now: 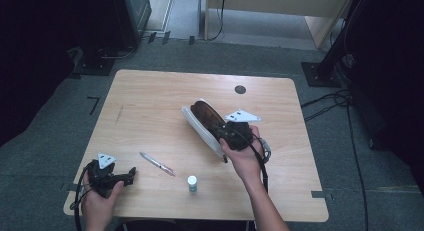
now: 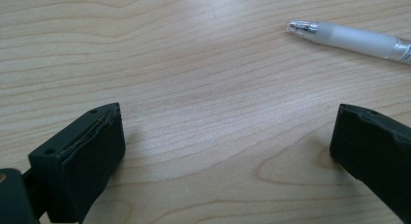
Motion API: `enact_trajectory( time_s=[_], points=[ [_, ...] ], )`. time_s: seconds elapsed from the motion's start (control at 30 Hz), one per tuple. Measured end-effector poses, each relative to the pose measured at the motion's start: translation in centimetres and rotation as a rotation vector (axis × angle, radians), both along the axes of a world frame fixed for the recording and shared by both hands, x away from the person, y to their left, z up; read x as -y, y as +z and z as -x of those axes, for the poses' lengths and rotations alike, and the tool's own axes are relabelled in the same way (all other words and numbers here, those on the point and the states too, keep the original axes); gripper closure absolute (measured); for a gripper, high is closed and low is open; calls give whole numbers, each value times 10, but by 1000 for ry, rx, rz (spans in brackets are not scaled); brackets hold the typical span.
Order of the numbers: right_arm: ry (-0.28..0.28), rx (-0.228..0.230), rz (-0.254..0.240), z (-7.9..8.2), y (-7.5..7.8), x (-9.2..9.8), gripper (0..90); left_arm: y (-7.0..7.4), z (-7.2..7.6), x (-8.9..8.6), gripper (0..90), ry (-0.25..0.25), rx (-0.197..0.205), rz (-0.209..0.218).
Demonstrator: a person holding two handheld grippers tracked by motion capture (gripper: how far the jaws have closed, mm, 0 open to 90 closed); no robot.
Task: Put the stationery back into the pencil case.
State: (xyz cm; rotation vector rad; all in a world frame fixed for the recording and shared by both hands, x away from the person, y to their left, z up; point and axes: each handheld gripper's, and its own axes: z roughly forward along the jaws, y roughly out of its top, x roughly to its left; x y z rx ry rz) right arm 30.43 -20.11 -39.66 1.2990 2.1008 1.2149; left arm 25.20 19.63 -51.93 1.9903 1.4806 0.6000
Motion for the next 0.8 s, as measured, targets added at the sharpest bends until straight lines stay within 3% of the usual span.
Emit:
enact_trajectory(
  time_s=[0.1,0.3,0.8],
  points=[
    [32,18,-34,13,1,0,708,0,0,0,0,0,0,0],
    [65,33,-53,28,0,-2,690,0,0,0,0,-1,-1,-1],
    [129,38,-115,71,-20,-17,493,0,0,0,0,0,-1,1]
  ],
)
